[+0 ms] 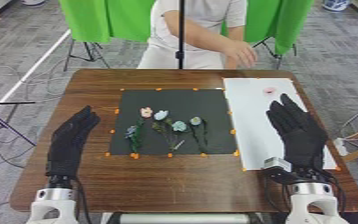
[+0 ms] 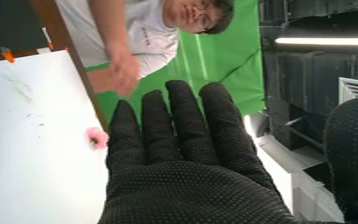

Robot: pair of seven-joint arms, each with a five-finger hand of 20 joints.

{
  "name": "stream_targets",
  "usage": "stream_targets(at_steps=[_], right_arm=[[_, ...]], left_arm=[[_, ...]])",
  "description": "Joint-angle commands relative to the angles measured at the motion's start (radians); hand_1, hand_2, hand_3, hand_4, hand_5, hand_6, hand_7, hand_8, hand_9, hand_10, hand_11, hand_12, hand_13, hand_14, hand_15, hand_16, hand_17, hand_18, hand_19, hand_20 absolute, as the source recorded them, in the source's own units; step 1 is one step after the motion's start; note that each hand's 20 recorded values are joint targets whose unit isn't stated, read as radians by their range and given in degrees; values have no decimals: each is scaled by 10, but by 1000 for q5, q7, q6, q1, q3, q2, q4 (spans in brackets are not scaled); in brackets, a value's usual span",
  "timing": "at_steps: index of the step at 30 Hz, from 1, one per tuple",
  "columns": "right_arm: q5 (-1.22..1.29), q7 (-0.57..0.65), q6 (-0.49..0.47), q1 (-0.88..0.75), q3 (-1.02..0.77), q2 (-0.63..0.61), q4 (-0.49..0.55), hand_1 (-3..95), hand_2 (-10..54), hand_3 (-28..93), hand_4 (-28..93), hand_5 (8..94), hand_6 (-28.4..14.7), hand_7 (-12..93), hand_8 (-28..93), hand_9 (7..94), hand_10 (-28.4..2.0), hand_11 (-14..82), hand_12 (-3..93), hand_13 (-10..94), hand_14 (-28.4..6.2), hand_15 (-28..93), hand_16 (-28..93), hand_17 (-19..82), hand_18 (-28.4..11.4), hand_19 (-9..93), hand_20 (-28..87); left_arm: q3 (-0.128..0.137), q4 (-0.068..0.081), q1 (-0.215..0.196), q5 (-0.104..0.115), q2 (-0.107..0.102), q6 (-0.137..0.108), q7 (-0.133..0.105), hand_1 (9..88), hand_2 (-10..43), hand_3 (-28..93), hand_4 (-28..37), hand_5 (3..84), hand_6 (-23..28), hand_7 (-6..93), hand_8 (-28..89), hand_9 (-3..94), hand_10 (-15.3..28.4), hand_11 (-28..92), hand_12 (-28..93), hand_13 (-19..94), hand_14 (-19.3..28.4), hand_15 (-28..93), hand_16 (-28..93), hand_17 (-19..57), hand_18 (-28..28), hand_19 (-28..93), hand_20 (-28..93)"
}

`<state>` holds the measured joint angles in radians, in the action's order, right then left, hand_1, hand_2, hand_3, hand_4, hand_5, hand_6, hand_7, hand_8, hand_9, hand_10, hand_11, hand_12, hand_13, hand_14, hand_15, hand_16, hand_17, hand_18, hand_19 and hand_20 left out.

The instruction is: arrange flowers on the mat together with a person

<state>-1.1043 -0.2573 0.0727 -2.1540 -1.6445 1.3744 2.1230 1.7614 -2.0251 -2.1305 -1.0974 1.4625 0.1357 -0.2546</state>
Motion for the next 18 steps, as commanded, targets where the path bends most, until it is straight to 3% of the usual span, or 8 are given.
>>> stream_targets(at_steps=[1, 18], right_arm=[[5, -12, 16, -8, -1, 10, 6, 41, 92, 781, -216, 372, -64, 75, -94, 390, -144, 37, 84, 266, -102, 73, 95, 153, -90, 1, 248], [0, 9, 11, -2, -5, 5, 8, 53, 92, 783, -212, 432, -59, 95, -99, 429, -147, 46, 90, 305, -110, 100, 98, 165, -100, 5, 254]], left_arm=[[0, 7, -4, -3, 7, 6, 2, 241, -57, 671, -180, 461, 40, 86, -43, 405, 123, 102, 170, 329, 159, 89, 37, 76, 93, 19, 180], [4, 10, -3, 0, -1, 8, 4, 241, -56, 668, -179, 460, 39, 86, -43, 405, 123, 101, 171, 329, 160, 88, 38, 69, 94, 17, 174]])
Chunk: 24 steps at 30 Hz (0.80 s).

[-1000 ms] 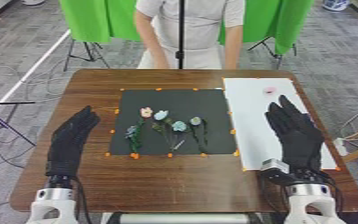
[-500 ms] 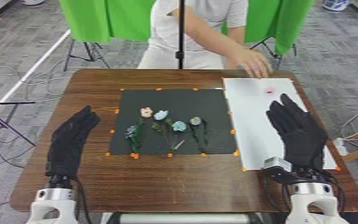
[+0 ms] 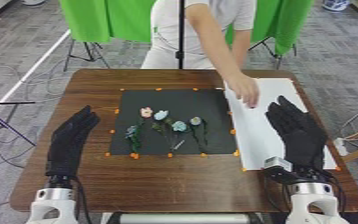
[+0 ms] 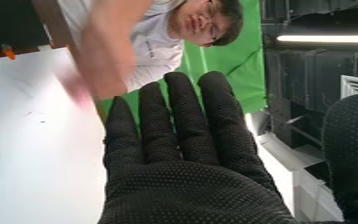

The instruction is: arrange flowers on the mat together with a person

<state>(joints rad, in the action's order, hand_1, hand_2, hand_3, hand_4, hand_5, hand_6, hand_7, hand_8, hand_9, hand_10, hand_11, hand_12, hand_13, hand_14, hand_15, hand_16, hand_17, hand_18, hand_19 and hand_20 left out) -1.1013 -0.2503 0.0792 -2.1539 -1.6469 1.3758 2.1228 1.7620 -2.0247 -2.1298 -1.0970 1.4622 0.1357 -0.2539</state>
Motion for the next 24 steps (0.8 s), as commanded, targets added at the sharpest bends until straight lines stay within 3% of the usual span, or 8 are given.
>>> stream_targets(at_steps=[1, 19, 24], right_arm=[[-4, 1, 7, -6, -3, 4, 10, 54, 93, 783, -212, 435, -58, 96, -99, 433, -147, 48, 91, 307, -111, 101, 99, 166, -100, 5, 254], [-3, 4, 13, -22, -7, 8, 15, 59, 92, 789, -209, 460, -52, 107, -100, 452, -147, 51, 98, 330, -117, 112, 109, 174, -105, 10, 262], [-5, 8, 6, -19, -10, 11, 14, 59, 91, 790, -208, 464, -49, 108, -101, 455, -146, 51, 98, 331, -118, 112, 110, 174, -106, 10, 262]], left_arm=[[2, 11, -2, 1, -3, 8, 3, 240, -56, 668, -179, 461, 39, 86, -43, 405, 123, 101, 171, 329, 160, 88, 38, 69, 94, 17, 174], [8, 5, -13, 1, 7, 3, 3, 240, -55, 665, -177, 460, 40, 83, -42, 406, 123, 100, 170, 329, 161, 88, 39, 64, 95, 16, 170], [10, -4, -20, -3, 7, 8, 7, 238, -56, 665, -177, 460, 39, 82, -41, 405, 123, 100, 171, 329, 160, 89, 40, 55, 109, 13, 169]])
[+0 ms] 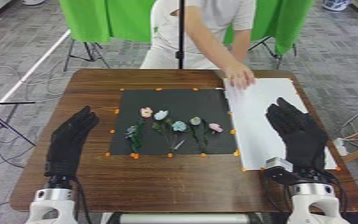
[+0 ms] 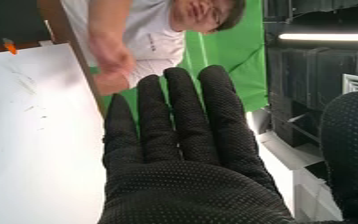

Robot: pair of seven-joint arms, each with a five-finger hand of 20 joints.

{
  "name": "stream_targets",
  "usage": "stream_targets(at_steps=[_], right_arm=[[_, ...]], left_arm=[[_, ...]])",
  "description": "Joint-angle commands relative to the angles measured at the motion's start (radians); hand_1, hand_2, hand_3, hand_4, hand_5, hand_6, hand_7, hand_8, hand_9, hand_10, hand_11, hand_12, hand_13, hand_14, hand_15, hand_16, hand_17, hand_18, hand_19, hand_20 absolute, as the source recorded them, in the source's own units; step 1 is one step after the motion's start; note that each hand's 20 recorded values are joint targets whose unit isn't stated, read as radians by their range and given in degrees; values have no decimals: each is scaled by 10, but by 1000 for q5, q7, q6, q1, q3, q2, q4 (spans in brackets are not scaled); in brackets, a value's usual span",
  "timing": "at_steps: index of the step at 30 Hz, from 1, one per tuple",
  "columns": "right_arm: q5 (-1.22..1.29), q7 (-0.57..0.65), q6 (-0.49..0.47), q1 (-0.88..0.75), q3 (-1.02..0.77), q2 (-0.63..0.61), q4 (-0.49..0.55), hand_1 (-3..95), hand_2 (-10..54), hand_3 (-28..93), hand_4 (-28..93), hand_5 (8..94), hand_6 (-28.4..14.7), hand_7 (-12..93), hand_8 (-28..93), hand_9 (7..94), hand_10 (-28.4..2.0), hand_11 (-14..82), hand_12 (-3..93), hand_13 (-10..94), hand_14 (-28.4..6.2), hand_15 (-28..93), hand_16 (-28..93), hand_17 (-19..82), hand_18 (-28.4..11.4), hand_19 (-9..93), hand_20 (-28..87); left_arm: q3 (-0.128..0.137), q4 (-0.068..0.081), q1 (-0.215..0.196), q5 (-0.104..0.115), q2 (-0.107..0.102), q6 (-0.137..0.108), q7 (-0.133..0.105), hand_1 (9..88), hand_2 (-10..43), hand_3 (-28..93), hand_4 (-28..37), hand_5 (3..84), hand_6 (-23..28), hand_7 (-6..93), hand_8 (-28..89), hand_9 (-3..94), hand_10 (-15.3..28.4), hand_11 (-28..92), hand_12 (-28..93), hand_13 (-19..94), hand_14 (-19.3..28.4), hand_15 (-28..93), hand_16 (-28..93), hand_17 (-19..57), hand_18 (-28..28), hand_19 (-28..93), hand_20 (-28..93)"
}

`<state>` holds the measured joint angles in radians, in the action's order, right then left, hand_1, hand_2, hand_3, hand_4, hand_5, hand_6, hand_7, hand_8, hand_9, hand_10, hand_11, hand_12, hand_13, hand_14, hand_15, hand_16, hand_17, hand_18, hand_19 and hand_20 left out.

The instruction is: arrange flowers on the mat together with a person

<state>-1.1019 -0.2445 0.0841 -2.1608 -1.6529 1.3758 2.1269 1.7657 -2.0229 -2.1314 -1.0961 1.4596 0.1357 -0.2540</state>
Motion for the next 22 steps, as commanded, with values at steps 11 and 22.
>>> stream_targets(at_steps=[11, 22], right_arm=[[0, -1, 23, -20, 2, 9, 13, 60, 91, 789, -207, 441, -40, 108, -101, 477, -150, 56, 100, 382, -127, 131, 119, 178, -111, 12, 262], [-1, -2, 16, -12, -9, -5, 8, 60, 89, 793, -208, 378, -29, 106, -97, 474, -148, 55, 103, 391, -127, 133, 119, 181, -111, 14, 260]], left_arm=[[4, -3, -15, -4, 12, 8, 12, 238, -55, 664, -178, 459, 38, 81, -41, 405, 122, 98, 172, 326, 160, 88, 45, 49, 113, 12, 167], [5, -5, -20, -3, 15, 6, 11, 239, -55, 662, -176, 459, 37, 82, -41, 406, 122, 98, 172, 325, 160, 87, 46, 48, 110, 12, 165]])
